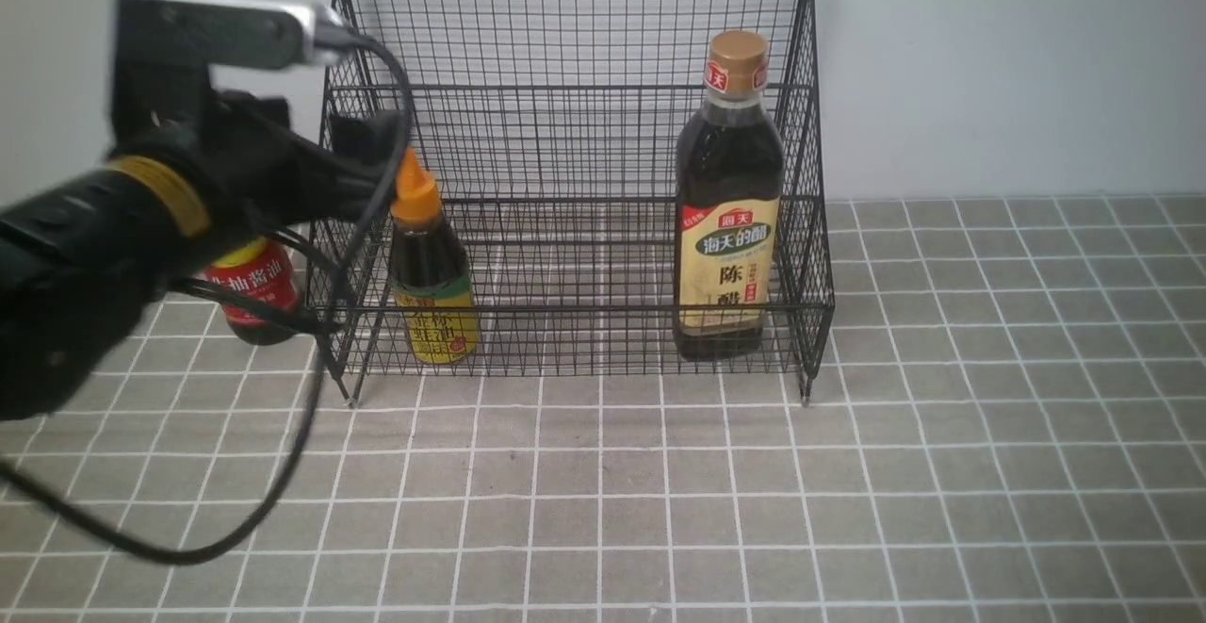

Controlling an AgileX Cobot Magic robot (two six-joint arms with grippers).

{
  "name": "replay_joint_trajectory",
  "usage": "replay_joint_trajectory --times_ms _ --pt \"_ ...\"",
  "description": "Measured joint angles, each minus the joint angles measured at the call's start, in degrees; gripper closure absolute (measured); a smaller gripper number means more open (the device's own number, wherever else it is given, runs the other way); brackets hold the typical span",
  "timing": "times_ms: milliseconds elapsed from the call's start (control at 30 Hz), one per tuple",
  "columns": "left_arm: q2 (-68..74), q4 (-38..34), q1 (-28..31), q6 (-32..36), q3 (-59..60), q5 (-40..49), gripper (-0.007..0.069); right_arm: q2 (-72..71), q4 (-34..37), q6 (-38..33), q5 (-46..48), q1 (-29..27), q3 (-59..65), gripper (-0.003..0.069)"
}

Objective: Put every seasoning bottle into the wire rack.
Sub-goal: Use the left arm to grab the condiment bottle closest to it

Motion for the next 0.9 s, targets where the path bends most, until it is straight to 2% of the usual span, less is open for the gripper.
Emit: replay_joint_trajectory --times_ms 167,233,333,367,467,600,767,867,900 --pt "-4.34 -1.02 3.27 0.0 0.0 6.09 0.0133 0.0 0.0 0.0 0.0 0.0 0.0 0.0672" --pt "-4.93 -2.38 8.27 -0.05 0.0 6.78 0.0277 0.0 0.0 0.0 0.0 0.0 0.0 0.0672" --pt "-4.93 -2.49 11.23 -0.05 0.0 4.93 0.0366 0.0 0.0 0.0 0.0 0.0 0.0 0.0672" --pt "-4.81 -2.22 13.54 0.01 0.0 2.58 0.0428 0.0 0.0 -0.05 0.0 0.0 0.0 0.0672" --pt "-4.13 -0.15 16.5 0.01 0.0 -2.97 0.0475 0.0 0.0 -0.05 0.0 0.0 0.0 0.0672" --pt "-1.68 0.99 17.6 0.07 0.0 -8.34 0.044 0.0 0.0 -0.05 0.0 0.0 0.0 0.0672" --pt "4.17 1.06 17.59 0.7 0.0 -14.07 0.0271 0.0 0.0 -0.05 0.0 0.0 0.0 0.0672" --pt "7.02 0.3 17.59 2.52 0.0 -17.0 0.0189 0.0 0.0 -0.05 0.0 0.0 0.0 0.0672" --pt "9.97 -1.59 17.59 4.41 0.0 -19.67 0.0135 0.0 0.0 -0.05 0.0 0.0 0.0 0.0673"
